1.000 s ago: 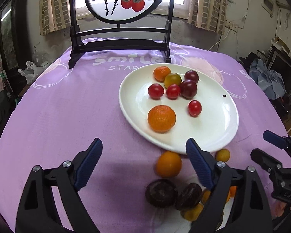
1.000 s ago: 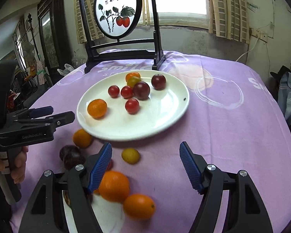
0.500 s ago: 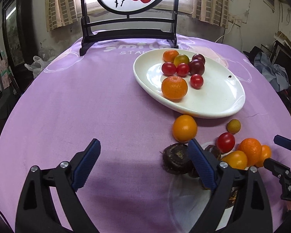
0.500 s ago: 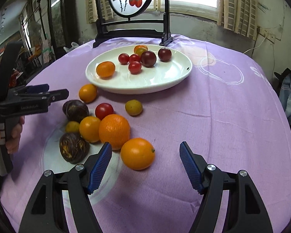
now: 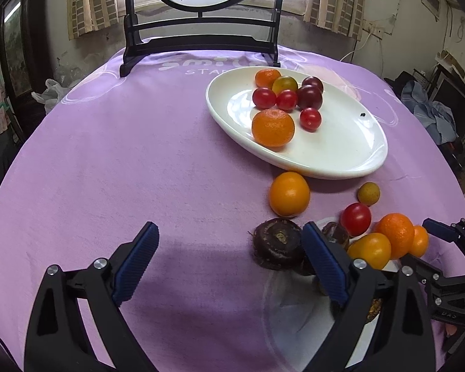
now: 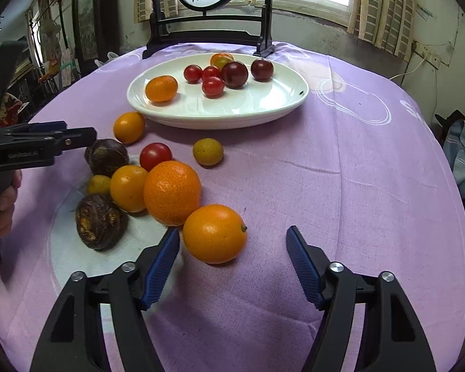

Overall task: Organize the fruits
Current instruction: 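Grasp an orange with the right tool while the left tool grasps a dark brown fruit, then carry the orange and dark brown fruit onto the white plate and open both tools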

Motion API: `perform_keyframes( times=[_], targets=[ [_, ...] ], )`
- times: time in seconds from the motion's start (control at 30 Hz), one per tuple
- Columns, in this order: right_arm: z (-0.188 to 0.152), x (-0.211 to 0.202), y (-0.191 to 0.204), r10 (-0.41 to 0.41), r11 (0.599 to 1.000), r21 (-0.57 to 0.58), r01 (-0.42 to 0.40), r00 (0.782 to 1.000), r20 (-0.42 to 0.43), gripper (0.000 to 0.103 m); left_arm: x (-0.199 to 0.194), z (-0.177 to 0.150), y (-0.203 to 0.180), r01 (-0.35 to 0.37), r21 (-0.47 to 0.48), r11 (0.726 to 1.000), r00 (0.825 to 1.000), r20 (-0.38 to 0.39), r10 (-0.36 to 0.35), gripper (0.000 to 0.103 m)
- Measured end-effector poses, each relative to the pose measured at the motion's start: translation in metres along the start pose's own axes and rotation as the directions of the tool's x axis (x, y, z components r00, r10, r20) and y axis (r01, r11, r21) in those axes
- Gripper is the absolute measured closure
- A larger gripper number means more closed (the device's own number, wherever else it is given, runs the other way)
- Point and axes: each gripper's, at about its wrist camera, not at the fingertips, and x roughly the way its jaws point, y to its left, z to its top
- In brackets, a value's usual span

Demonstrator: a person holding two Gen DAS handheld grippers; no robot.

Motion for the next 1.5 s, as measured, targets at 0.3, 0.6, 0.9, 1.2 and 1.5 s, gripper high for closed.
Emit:
perform_keyframes(
  times=[0.3,0.6,0.9,1.2,1.5],
  targets=[
    [0.001,-0.005,0.004,0.026,1.0,0.012,-0.027,0.999,0.021,0.063,-0.011,-0.005,-0.009,0.047,0.019,0.999,0.999,0.008,-0.047,0.011],
    [0.002,-0.01,-0.01,-0.015,0.998,0.063,0.013,0.999,0.03,0.063,-0.03,-0.041,-0.054,0.11,0.161,0.981,0.994,-0.012,-0.109,0.01],
    [0.004,-0.027,-0.01,0.001,0.998,0.066,-0.006,0.997,0.081,0.063,-0.017,-0.061,-0.096,0.114,0.243,0.963,0.991,-0.099,-0.092,0.018],
    [0.004,-0.036,-0.008,0.015,0.998,0.061,-0.022,0.995,0.101,0.063,-0.009,-0.057,-0.104,0.097,0.23,0.968,0.992,-0.104,-0.075,0.058],
    [0.004,-0.039,-0.006,0.017,0.998,0.061,-0.025,0.991,0.132,0.063,-0.039,-0.051,-0.076,0.134,0.222,0.966,0.99,-0.081,-0.119,0.059]
  ],
)
